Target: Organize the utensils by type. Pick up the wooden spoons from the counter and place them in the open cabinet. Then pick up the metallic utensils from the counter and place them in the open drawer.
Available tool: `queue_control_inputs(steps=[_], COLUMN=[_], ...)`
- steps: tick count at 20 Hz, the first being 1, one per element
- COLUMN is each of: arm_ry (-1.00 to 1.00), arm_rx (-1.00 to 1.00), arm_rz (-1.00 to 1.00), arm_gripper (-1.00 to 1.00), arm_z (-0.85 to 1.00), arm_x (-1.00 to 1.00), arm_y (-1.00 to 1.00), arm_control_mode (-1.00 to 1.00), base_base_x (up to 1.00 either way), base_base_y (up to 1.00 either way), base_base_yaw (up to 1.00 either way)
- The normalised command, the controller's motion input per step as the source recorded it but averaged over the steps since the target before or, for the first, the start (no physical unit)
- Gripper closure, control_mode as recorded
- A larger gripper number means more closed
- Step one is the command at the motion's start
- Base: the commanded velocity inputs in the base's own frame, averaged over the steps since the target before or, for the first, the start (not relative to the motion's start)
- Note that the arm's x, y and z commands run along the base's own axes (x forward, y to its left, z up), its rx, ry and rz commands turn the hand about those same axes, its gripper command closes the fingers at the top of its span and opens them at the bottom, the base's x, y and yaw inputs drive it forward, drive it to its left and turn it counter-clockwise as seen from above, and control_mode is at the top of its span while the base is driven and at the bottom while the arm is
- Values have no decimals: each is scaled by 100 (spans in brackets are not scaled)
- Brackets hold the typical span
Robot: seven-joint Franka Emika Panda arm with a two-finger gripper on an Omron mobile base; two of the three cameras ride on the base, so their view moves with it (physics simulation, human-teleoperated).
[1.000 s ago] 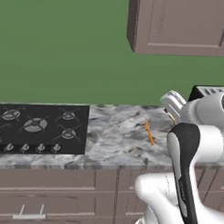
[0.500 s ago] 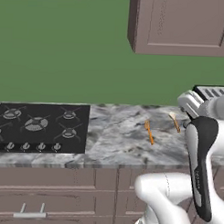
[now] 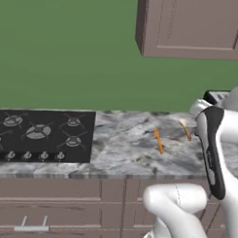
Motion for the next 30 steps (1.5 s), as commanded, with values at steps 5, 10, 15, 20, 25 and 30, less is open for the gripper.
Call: queue_control_inputs(steps=[5,10,15,20,25,30], arm_ry=[10,3,2,8,11,13], arm_rx=[-5,-8,-5,-4,0,-4], arm_rz=[21,19,14,5,6,7], arm_gripper=[-100,-100,-100,-100,-100,-100], arm_z=[-57,-60,-38,-19,-14,-48], arm_x=[51,59,60,68,65,56], arm_y=[-39,-18,-39,-26,-30,-21], arm_control_mode=[-100,-100,-100,-100,-100,-100], base_base_x=[0,0,0,0,0,0], base_base_y=[0,0,0,0,0,0], base_base_yaw=[0,0,0,0,0,0])
